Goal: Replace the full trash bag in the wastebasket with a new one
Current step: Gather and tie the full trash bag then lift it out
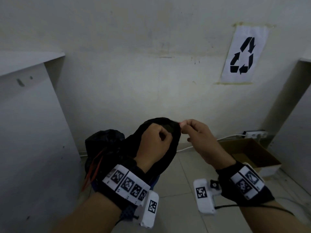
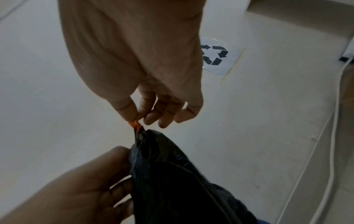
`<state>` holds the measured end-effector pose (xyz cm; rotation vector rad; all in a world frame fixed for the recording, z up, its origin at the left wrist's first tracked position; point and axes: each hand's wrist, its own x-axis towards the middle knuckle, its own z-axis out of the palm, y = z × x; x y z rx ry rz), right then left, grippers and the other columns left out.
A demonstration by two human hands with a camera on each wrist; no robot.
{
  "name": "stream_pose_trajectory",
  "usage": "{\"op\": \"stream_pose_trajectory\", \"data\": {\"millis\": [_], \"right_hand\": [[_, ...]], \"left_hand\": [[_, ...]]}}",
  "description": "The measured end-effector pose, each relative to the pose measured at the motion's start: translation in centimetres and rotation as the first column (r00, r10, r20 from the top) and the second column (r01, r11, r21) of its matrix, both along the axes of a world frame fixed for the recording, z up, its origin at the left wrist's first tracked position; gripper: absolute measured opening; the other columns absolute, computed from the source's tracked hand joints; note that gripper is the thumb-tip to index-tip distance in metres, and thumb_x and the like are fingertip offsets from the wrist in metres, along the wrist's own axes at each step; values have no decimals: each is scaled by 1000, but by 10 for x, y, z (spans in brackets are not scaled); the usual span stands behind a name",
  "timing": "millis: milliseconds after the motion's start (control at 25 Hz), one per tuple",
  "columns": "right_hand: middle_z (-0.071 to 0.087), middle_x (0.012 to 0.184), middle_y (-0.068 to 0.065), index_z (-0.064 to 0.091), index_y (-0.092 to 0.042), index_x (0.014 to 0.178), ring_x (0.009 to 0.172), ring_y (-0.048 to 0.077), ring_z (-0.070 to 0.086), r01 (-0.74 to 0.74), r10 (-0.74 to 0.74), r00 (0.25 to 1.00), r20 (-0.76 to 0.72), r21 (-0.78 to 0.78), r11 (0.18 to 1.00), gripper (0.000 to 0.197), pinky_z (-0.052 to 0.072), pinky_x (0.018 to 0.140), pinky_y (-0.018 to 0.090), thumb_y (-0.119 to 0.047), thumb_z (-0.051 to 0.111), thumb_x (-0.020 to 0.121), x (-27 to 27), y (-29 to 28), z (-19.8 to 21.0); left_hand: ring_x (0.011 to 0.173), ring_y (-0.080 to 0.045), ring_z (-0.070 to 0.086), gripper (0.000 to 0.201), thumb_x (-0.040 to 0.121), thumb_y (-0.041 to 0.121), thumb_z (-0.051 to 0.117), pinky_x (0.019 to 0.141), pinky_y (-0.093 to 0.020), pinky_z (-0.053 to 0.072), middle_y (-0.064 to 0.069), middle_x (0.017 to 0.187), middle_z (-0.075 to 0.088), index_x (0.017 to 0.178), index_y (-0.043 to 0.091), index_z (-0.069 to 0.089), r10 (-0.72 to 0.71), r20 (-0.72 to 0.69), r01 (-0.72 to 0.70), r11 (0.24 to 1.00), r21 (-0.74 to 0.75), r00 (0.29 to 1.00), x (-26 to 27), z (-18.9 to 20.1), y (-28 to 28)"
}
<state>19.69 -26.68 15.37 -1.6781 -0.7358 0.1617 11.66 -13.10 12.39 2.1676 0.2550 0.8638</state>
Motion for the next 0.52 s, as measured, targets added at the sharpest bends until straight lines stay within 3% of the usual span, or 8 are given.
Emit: {"op": "stream_pose_trajectory", "data": {"millis": [80, 160, 240, 360, 440, 520], "right_hand": [[61, 85, 2, 58, -14, 81, 74, 1, 56, -75, 78, 996, -45, 65, 995, 22, 43, 63, 11, -17, 48, 100, 2, 5, 10], [61, 79, -2, 58, -12, 83, 66, -5, 57, -145, 150, 987, -49, 103, 984, 21, 41, 58, 6, -14, 46, 101, 0, 9, 18], [63, 76, -9, 59, -14, 85, 69, -8, 57, -148, 161, 983, -90, 135, 980, 22, 42, 62, 6, -16, 44, 101, 1, 14, 20], [67, 97, -17, 63, -21, 93, 98, -4, 57, -68, 115, 960, -257, 183, 981, 24, 36, 90, 23, -26, 41, 103, 10, 24, 7], [67, 107, -13, 60, -20, 97, 104, -1, 57, -16, 83, 941, -329, 201, 979, 26, 28, 97, 31, -26, 36, 104, 12, 31, -10], [67, 99, -6, 56, -17, 91, 99, 5, 62, 28, 102, 907, -409, 300, 954, 28, 31, 96, 33, -23, 32, 105, 8, 38, -24]], "left_hand": [[111, -7, 48, 50, 84, 51, 57, 95, -31, 30, 8, 119, 53, 121, 20, 48, 4, 32, -7, 994, 112, 999, 1, 3, -2], [126, -8, 40, 54, 89, 53, 49, 104, -36, 18, 10, 129, 51, 135, 26, 37, -27, -66, 43, 966, 253, 997, 6, 11, -4], [120, -14, 46, 30, 100, 42, 38, 104, -44, 17, 9, 114, 59, 126, 29, 45, 19, -111, 19, 943, 333, 994, 10, 18, -4], [113, -18, 49, 27, 103, 35, 26, 105, -52, 17, 9, 100, 61, 113, 32, 51, 130, -143, -53, 893, 447, 981, 11, 15, 3], [127, -21, 40, 30, 103, 33, 28, 107, -56, 9, 5, 113, 59, 111, 27, 55, 232, -232, -60, 817, 573, 945, 10, 3, 8], [140, -25, 25, 34, 102, 34, 28, 109, -61, 2, 2, 128, 53, 116, 23, 56, 288, -358, 16, 759, 651, 888, 4, -8, 15]]}}
